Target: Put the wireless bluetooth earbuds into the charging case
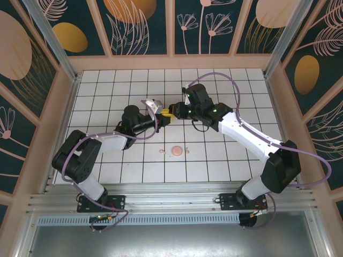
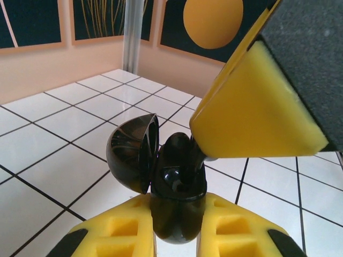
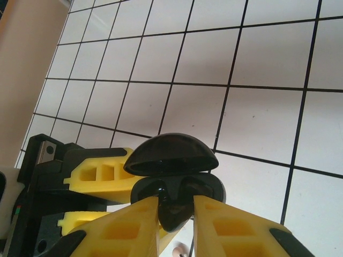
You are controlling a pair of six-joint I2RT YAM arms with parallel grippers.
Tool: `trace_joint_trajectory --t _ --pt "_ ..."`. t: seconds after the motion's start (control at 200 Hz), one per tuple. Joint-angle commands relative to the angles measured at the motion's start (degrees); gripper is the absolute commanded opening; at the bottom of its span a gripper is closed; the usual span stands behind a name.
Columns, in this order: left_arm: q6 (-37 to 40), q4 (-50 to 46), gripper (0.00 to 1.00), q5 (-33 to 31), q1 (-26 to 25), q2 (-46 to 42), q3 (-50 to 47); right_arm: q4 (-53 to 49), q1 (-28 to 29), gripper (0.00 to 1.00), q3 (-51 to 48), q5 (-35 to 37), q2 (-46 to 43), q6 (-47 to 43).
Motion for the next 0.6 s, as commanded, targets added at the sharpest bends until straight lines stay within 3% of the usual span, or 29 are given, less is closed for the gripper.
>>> trace_joint_trajectory --t 0.0,0.385,0.596 --pt "2.67 1.62 0.05 -2.48 -0.07 -2.01 -0.39 -0.39 -0.52 0.21 -0.44 0.75 0.77 2.55" --pt "5.02 -0.92 0.05 -2.71 -0.5 -2.01 -0.02 0.45 -0.52 0.23 1.48 -1.72 2.59 3.6" --pt "4.96 -0.94 0.05 -2.77 -0.56 -1.84 -0.01 1.4 -0.66 0.33 1.19 -2.81 1.74 3.82"
